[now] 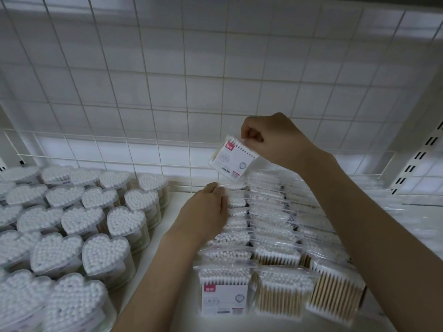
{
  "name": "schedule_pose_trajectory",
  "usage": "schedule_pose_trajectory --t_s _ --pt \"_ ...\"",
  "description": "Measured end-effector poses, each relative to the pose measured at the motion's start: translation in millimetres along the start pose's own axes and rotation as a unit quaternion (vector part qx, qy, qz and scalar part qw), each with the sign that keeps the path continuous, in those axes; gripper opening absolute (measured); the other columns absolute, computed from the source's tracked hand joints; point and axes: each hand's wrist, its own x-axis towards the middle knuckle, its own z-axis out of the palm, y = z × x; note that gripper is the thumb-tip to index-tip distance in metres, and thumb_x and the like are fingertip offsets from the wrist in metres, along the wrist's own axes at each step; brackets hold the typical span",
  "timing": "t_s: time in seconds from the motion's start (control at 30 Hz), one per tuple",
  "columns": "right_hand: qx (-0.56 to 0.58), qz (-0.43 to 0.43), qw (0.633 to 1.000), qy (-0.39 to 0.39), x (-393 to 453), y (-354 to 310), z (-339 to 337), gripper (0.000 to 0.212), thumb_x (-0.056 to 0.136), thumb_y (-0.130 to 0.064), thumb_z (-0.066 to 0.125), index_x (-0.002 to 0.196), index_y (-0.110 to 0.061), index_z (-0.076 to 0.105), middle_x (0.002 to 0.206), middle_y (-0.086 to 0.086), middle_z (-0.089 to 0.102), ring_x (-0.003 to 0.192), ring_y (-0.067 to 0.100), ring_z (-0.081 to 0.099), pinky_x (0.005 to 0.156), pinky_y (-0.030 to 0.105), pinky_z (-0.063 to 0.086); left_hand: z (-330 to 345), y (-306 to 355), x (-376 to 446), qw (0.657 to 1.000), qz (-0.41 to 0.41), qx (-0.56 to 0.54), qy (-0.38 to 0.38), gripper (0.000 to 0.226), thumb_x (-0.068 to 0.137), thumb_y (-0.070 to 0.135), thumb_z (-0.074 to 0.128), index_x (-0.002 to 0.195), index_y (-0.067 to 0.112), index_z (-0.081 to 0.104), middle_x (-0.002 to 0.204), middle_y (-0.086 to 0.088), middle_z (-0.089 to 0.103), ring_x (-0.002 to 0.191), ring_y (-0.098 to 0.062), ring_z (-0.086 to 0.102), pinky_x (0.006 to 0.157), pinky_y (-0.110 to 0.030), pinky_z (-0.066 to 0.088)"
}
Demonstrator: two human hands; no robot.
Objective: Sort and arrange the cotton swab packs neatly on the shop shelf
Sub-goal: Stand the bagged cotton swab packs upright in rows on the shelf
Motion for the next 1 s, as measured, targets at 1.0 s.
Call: schedule_pose_trajectory --t_s 1.0 --pt "-0.056 -0.053 0.992 -0.100 2.0 0.0 37.9 0.022 0.090 -0.010 0.047 0.099 -0.017 0.067 0.088 0.000 0.069 0.079 0.016 0.061 0.077 0.034 0.050 2.2 -2.9 -1.9 1.000 0.010 -0.009 0.003 0.027 0.099 0.022 0.027 0.097 0.007 0.050 0.104 -0.005 0.050 0.090 -0.026 0.053 0.075 -0.038 0.043"
